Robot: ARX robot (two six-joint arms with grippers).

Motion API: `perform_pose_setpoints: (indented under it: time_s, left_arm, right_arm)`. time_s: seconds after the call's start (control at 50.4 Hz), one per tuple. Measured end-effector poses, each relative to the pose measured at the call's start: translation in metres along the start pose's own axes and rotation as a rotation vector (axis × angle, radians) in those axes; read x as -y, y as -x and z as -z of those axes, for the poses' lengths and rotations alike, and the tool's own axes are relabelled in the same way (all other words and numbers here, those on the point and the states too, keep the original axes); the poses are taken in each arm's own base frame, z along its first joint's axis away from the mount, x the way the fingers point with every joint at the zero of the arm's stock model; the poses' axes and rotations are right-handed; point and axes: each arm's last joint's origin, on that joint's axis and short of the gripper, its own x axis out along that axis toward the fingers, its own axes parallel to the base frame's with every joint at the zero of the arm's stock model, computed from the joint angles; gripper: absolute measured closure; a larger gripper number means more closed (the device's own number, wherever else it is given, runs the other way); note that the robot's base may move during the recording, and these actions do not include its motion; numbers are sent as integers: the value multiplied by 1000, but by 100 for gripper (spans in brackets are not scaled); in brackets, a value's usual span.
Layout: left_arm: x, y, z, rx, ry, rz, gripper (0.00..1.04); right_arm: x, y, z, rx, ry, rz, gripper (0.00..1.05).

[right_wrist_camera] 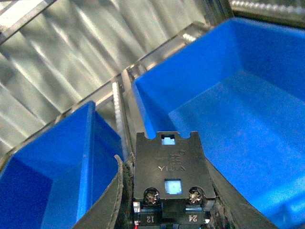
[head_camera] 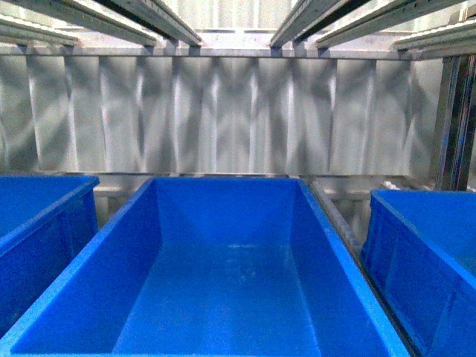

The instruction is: Pick red and yellow buttons and place in box

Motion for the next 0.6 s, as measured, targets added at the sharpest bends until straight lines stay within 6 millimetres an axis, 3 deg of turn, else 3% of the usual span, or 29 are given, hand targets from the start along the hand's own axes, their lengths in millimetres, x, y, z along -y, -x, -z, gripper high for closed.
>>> perform_pose_setpoints:
  time_s: [0.179,0.417,0.596]
  left_arm:
    - [0,0,0,0,0,0,8]
    - [0,0,0,0,0,0,8]
    - [0,0,0,0,0,0,8]
  right_arm:
    - [6,-71,-14,-17,80,7,79]
    - [44,-159,2,-143,175,117,79]
    - [71,-210,14,-232,234,213,79]
